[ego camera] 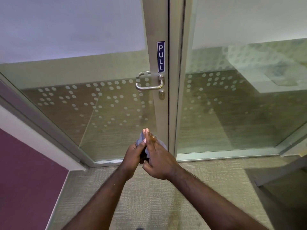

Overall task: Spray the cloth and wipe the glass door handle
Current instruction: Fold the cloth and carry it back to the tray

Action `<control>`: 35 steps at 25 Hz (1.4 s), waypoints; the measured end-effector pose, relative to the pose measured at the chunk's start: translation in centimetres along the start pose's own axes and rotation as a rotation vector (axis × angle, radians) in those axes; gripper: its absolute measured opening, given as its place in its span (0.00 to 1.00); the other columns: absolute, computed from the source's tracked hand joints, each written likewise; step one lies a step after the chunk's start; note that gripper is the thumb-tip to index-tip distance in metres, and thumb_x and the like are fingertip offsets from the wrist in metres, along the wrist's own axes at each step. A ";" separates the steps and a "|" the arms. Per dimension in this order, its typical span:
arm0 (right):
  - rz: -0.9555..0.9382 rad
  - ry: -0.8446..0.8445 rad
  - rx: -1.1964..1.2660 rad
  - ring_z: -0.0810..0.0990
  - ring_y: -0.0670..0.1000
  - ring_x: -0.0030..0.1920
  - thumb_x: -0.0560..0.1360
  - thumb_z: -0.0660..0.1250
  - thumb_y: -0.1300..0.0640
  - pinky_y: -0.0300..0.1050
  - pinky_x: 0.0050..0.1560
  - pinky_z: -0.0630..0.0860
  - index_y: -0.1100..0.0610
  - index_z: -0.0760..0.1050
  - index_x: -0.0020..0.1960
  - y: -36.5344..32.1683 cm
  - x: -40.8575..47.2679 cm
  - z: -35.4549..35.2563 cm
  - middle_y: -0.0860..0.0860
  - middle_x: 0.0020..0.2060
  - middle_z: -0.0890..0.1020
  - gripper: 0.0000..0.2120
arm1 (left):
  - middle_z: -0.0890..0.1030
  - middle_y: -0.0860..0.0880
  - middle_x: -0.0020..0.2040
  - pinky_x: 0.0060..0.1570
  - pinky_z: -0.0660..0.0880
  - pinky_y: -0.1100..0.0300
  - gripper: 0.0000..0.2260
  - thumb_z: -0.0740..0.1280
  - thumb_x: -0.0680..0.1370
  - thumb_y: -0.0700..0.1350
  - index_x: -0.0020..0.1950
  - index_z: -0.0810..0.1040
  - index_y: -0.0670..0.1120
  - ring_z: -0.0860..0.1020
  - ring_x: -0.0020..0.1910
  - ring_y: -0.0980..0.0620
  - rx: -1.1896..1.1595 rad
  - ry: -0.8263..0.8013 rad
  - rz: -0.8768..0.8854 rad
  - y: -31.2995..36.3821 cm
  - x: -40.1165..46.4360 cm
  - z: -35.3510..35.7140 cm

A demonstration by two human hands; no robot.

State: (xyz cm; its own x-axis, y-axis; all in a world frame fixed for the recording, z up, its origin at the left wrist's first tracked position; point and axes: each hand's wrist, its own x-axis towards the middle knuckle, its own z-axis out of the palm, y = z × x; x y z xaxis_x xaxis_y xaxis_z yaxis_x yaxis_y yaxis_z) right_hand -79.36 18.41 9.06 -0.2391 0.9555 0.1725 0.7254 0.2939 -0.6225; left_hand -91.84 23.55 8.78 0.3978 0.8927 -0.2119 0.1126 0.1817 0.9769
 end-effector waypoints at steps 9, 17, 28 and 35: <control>0.259 0.437 0.714 0.65 0.45 0.72 0.76 0.60 0.69 0.38 0.64 0.68 0.48 0.46 0.78 1.7 1.7 -0.4 0.47 0.74 0.63 0.39 | 0.84 0.42 0.50 0.49 0.76 0.53 0.14 0.67 0.75 0.48 0.56 0.80 0.42 0.82 0.49 0.44 -0.326 0.016 -0.164 -0.3 -0.2 -2.8; 0.708 0.061 1.486 0.79 0.57 0.60 0.70 0.73 0.50 0.56 0.63 0.73 0.58 0.77 0.63 3.4 1.7 4.1 0.58 0.59 0.81 0.23 | 0.83 0.42 0.55 0.57 0.74 0.51 0.18 0.65 0.74 0.50 0.59 0.79 0.42 0.80 0.57 0.46 -0.476 -0.011 -0.160 0.4 0.8 -5.8; 0.329 0.380 -0.281 0.51 0.51 0.77 0.79 0.59 0.41 0.46 0.75 0.45 0.58 0.57 0.76 0.1 5.7 4.4 0.51 0.76 0.59 0.33 | 0.74 0.48 0.70 0.72 0.63 0.47 0.27 0.58 0.75 0.70 0.66 0.76 0.55 0.67 0.73 0.50 0.570 0.040 0.266 -2.6 5.4 -11.5; 0.449 0.380 -0.365 0.53 0.53 0.77 0.78 0.54 0.40 0.45 0.75 0.45 0.62 0.57 0.76 1.0 4.2 3.2 0.56 0.76 0.59 0.35 | 0.63 0.46 0.77 0.75 0.48 0.58 0.34 0.52 0.78 0.65 0.77 0.62 0.44 0.55 0.77 0.51 0.819 -0.052 0.469 -1.5 6.6 -9.4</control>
State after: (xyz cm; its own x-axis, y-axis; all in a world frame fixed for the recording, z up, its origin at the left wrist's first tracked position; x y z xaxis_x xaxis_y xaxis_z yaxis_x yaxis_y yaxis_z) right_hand -81.74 22.64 6.71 0.3296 0.9089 0.2556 0.8879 -0.2063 -0.4112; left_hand -97.95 33.08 6.15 0.6026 0.7781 0.1774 0.5275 -0.5551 0.6432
